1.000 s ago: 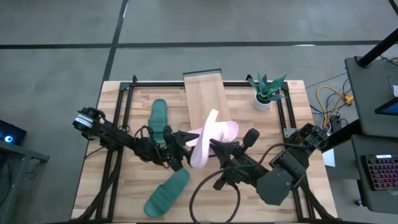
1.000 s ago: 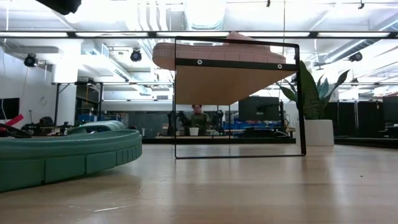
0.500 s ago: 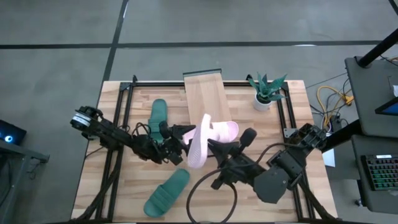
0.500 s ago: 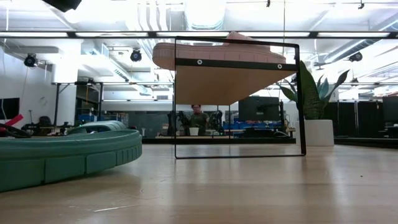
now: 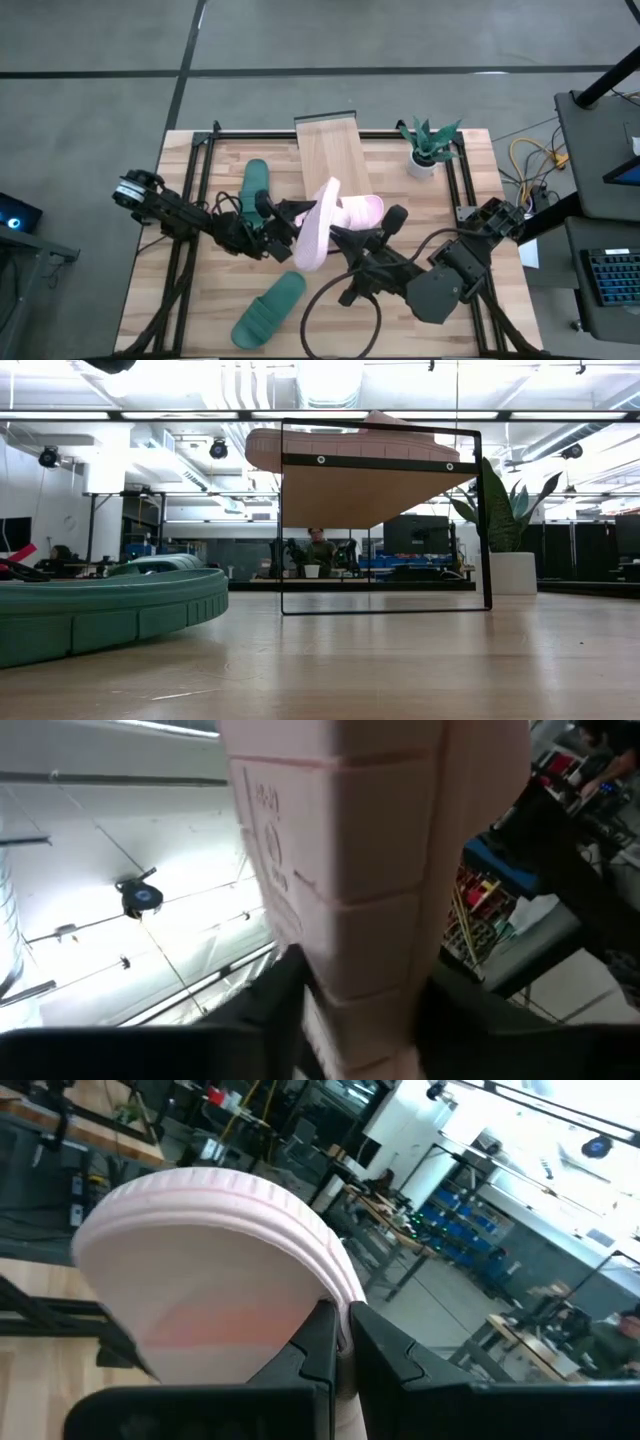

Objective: Pick and place slides into the shelf
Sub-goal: Put the pink slide on the shelf

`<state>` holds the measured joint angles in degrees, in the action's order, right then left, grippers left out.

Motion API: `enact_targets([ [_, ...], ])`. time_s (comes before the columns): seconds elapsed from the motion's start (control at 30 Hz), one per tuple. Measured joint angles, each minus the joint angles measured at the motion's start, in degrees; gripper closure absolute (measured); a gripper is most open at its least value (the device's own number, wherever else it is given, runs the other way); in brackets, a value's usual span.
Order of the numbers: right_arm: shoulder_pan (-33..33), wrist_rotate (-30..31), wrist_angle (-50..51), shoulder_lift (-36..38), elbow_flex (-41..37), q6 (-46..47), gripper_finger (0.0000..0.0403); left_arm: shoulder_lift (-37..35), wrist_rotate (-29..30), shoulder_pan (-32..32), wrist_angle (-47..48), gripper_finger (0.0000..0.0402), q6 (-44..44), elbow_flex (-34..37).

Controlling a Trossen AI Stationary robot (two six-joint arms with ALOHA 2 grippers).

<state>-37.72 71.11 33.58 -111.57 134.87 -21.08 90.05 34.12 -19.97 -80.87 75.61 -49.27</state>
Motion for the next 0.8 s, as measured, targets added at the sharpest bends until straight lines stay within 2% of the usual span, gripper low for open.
enact_targets([
  [0.07, 0.00, 0.00, 0.09, 0.00, 0.00, -0.22, 0.0390, -0.13, 1.17, 0.00, 0.09, 0.0342, 0.09, -0.01],
  [0.1, 0.02, 0.00, 0.13, 0.00, 0.00, -0.28, 0.0390, -0.16, 1.59, 0.00, 0.10, 0.0355, 0.18, -0.01],
  [0.3, 0.11, -0.10, 0.60, 0.00, 0.00, -4.59, 0.0383, -0.21, 5.26, -0.32, 0.41, 0.0355, 3.34, -0.01],
  [0.37, 0.13, 1.17, 0.60, 0.00, 0.00, -8.49, 0.0367, -0.33, 7.89, -0.61, 0.64, 0.0355, 4.86, -0.01],
  [0.5, 0.00, 7.45, 0.32, 0.11, 0.02, -13.98, 0.0318, -0.51, 13.68, -1.27, 2.56, 0.0355, 6.03, 0.08],
  [0.63, -0.09, 9.61, -0.68, 0.42, 0.04, -17.92, 0.0266, -2.98, 14.98, -2.16, 10.34, 0.0355, 2.51, 0.12],
  [0.8, -0.02, 10.32, -3.78, 1.56, 0.04, -26.81, 0.0228, -8.93, 13.88, -2.27, 26.41, 0.0355, -9.67, 0.12],
])
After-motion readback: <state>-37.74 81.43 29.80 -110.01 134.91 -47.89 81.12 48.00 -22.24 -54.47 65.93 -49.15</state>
